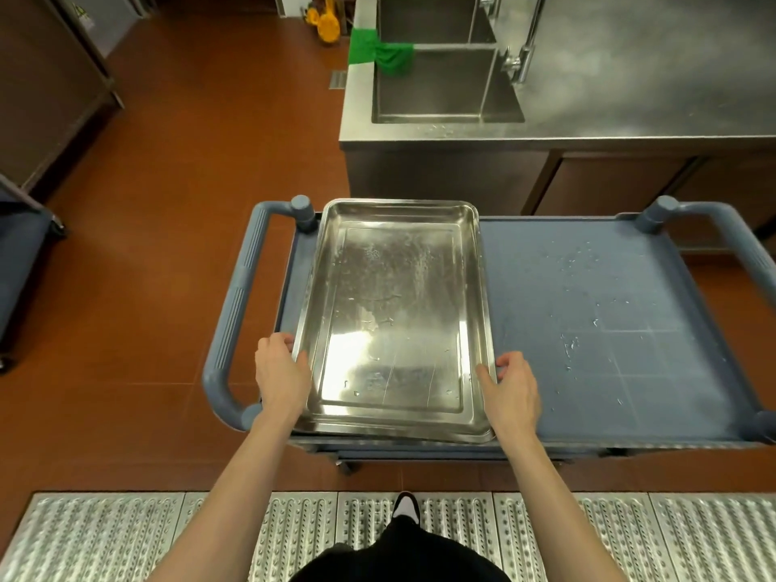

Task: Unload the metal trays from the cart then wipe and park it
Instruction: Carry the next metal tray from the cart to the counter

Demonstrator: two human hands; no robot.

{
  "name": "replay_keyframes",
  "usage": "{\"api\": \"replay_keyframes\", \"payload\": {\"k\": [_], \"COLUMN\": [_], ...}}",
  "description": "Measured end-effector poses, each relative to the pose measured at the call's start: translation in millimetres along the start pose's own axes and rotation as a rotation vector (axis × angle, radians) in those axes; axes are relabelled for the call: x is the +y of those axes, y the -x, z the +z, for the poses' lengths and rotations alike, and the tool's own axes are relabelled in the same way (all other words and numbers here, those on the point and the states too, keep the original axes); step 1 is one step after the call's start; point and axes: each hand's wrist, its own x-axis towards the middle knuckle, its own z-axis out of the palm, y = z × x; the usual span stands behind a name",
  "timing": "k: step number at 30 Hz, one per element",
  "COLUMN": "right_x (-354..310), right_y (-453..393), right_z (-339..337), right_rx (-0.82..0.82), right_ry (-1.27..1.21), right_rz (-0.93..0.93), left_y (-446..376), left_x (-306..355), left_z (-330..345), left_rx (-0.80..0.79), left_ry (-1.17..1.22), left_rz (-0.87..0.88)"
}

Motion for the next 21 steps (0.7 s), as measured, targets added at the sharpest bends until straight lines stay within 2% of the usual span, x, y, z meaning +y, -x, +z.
{"api": "replay_keyframes", "payload": {"k": [10, 17, 21], "right_x": [-10.1, -15.9, -13.9], "right_y": [3.5, -0.5, -3.1], "right_z": [0.6, -3.2, -3.2], "right_rx": [-0.004, -0.083, -0.123], "right_ry": [0.135, 0.133, 0.092], "right_rz": [-0.067, 0.022, 0.068], "left_y": [-8.5, -17.0, -13.0], "left_x": [13.4, 10.5, 5.4], "left_z": [-7.9, -6.3, -2.3], "left_rx": [-0.098, -0.177, -0.143], "left_ry": [-0.111, -0.085, -0.021], "left_rz": [-0.089, -0.134, -0.115]}}
